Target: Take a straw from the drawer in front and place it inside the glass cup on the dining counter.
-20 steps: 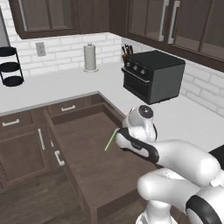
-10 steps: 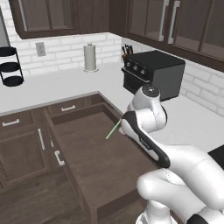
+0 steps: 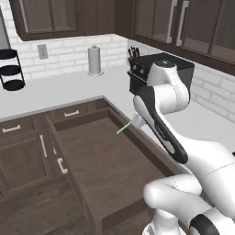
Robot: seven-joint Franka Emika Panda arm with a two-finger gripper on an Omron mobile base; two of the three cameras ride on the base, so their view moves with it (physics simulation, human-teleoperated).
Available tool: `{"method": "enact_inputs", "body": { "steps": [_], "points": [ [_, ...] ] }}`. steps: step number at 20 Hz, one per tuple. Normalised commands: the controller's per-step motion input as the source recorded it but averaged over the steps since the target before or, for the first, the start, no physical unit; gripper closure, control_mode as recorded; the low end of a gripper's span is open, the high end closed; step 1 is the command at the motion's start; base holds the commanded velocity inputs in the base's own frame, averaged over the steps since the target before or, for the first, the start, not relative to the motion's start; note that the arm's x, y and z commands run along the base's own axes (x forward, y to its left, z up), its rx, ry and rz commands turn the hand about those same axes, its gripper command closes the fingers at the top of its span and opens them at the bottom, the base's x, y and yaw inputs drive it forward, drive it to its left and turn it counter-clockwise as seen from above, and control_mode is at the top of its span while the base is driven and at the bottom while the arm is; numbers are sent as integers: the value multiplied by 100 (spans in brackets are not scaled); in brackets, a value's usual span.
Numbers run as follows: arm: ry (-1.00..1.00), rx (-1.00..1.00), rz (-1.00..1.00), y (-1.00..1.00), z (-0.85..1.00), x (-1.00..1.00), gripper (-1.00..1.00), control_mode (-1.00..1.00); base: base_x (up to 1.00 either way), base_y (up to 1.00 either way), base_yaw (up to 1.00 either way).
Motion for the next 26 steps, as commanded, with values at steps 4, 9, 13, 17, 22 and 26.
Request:
{"method": "enact_inputs", "body": {
  "steps": [4,9,13,17,22,26],
  "points": [
    [20,0,-8,-13,35,-33,100,-100,0,0,0],
    [0,0,-1,0,4,-14,100,100,-79,1,-2],
    [0,0,0,0,0,0,100,100,-100,58,9],
    [0,0,0,0,0,0,100,100,-79,99,57],
    [0,0,0,0,0,0,100,100,-34,98,76],
    [0,0,0,0,0,0,100,100,-11,97,75]
  ]
}}
